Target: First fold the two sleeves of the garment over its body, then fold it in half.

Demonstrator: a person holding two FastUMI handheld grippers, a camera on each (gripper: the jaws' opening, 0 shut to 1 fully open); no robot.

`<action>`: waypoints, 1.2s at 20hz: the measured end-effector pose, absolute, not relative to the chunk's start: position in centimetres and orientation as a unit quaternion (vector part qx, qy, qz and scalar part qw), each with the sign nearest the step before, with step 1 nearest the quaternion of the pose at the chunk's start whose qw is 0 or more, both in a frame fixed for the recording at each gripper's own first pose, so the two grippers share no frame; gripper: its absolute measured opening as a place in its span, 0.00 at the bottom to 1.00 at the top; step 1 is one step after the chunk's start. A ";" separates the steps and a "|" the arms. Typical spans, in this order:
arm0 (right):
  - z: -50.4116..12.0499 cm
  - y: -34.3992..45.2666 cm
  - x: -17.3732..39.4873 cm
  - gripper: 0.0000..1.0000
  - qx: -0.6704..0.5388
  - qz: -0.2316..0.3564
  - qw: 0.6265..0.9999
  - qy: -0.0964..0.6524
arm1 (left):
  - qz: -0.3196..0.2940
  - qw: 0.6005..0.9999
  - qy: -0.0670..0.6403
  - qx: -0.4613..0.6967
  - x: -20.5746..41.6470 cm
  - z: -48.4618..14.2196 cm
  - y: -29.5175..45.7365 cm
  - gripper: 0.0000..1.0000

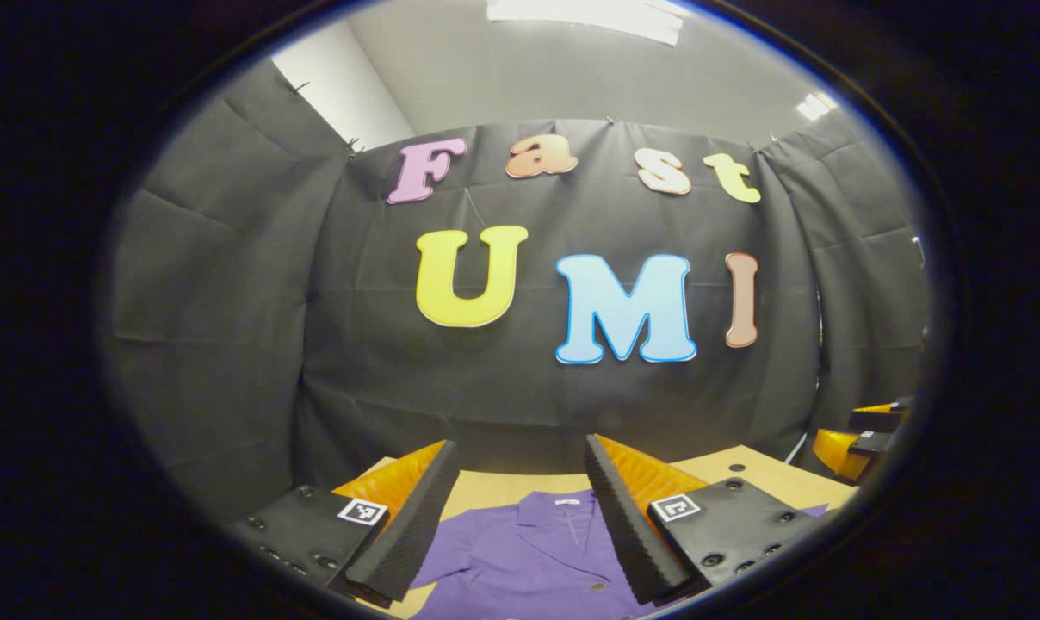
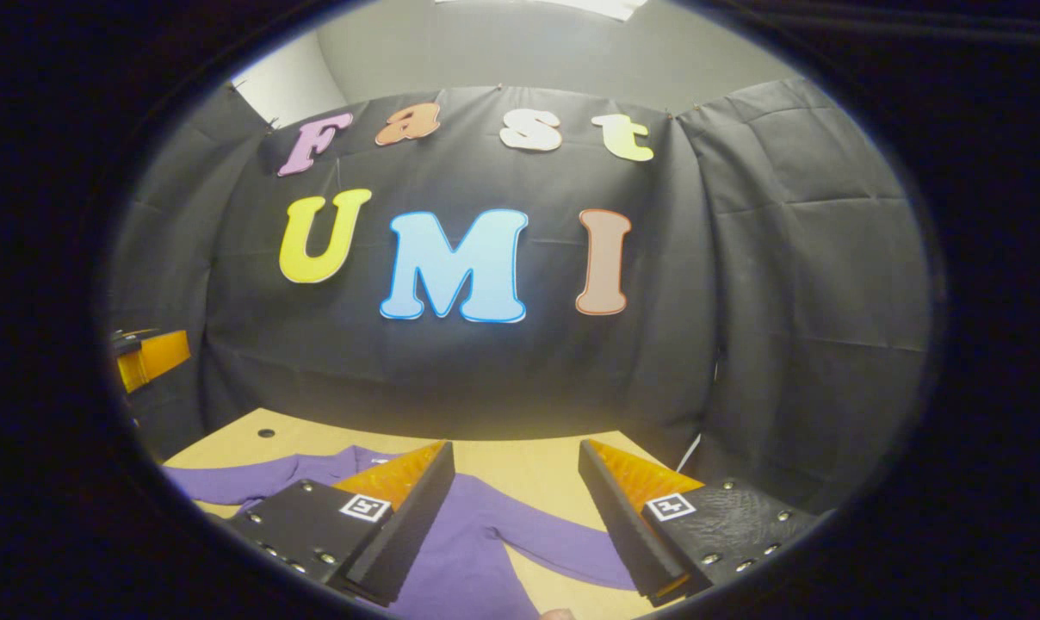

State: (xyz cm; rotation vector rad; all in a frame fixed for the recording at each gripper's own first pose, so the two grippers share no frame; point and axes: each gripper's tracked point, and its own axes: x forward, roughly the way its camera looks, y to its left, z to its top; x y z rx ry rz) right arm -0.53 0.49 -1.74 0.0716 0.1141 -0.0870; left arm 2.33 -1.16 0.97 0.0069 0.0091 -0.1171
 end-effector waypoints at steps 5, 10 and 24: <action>-2.7 -0.2 0.1 0.92 0.042 -0.051 0.995 0.071 | -0.058 0.998 0.007 0.008 2.7 1.0 -1.2 0.95; -5.2 -2.6 0.2 0.94 0.036 -0.085 0.990 0.103 | -0.056 0.998 0.025 0.007 3.5 -0.3 -1.2 0.94; -19.4 -14.5 -2.3 0.92 0.085 -0.201 0.935 0.280 | -0.029 0.998 0.046 0.013 3.4 -1.9 -0.9 0.95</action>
